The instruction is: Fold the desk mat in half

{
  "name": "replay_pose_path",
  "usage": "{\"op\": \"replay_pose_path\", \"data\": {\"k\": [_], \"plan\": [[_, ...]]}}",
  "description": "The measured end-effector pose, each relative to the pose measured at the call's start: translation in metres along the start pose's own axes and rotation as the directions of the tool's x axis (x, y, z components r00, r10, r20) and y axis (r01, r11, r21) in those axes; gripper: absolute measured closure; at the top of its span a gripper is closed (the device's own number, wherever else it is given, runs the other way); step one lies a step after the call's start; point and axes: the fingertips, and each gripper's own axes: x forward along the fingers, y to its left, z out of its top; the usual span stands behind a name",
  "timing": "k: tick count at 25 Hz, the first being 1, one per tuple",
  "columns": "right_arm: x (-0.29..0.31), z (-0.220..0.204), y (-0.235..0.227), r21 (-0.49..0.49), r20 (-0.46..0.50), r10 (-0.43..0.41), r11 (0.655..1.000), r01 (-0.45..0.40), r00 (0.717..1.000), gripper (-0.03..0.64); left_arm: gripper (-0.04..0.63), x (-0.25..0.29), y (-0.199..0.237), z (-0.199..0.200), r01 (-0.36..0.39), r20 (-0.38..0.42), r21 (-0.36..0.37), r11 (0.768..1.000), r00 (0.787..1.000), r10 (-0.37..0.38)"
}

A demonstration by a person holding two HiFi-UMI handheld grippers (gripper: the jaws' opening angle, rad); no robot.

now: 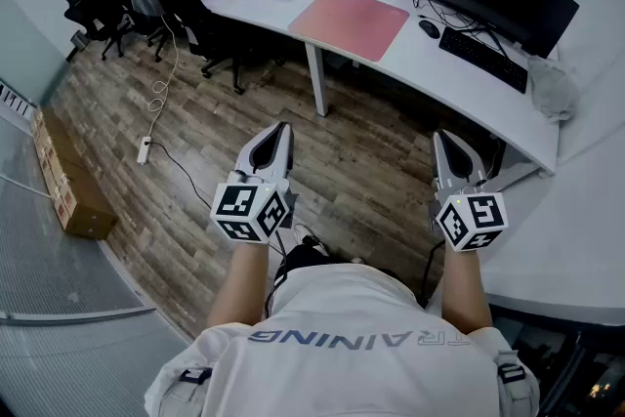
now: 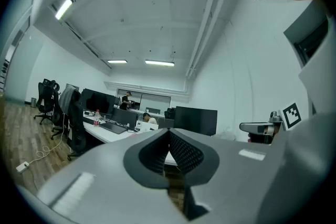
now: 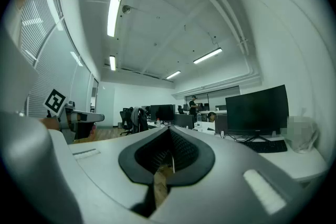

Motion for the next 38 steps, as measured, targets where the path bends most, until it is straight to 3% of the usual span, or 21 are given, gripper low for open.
{"op": "replay_pose_path", "data": {"k": [16,20,24,38], "plan": [[-0.002,-0.011,-0.004,0.011,-0.025,-0.018,1.0,0.018,1.0,0.601,0.592,-0.003,-0.003,-0.008,0.004,-0.02,-0.008,1.0,1.0,-0.004],[-0.001,-0.015,-0.012,0.067,-0.033,-0.05,0.996,0.052,0.998,0.601,0.592,-0.004,0.0,-0.008,0.003,-0.027,-0.008,1.0,1.0,-0.004],[0.0,-0.013,-0.014,0.123,0.0,-0.03,0.992,0.03,1.0,0.601,0.592,-0.003,0.0,-0.01,0.001,-0.032,-0.009,1.0,0.999,-0.001],[0.06,-0.02,0.003,0.115,-0.048,0.016,0.993,-0.011,0.999,0.6,0.592,0.02,0.045,-0.007,-0.015,-0.046,-0.025,1.0,0.999,0.014]]}}
